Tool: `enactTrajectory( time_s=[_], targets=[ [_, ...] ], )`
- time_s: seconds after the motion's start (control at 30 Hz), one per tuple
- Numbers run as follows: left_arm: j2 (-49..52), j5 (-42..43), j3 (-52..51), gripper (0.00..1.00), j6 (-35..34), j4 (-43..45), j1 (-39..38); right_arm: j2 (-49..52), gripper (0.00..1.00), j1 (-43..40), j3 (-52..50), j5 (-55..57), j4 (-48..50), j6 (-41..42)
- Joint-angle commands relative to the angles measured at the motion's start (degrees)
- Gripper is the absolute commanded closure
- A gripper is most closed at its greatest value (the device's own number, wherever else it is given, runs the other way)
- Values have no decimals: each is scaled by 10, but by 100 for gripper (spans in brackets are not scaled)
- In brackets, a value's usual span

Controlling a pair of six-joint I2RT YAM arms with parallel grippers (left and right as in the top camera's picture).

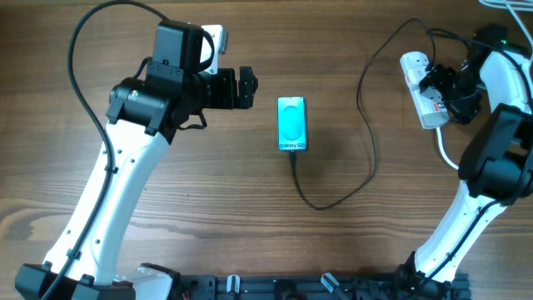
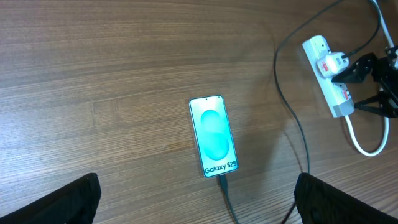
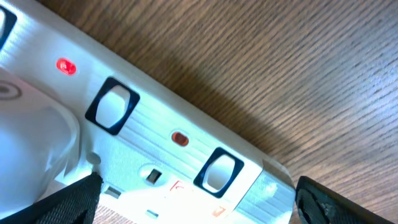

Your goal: Plug charger to phone and switch on socket

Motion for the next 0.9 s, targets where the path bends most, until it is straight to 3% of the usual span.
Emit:
enactTrajectory(
  time_s=[0.0, 0.33, 0.87],
  targets=[
    [0, -6, 0, 0, 7, 0, 3, -34, 0, 23, -12, -16, -6, 27],
    [0, -6, 0, 0, 7, 0, 3, -217, 0, 23, -12, -10, -51, 27],
    [0, -6, 0, 0, 7, 0, 3, -490, 1, 54, -45, 0, -208, -7]
  ],
)
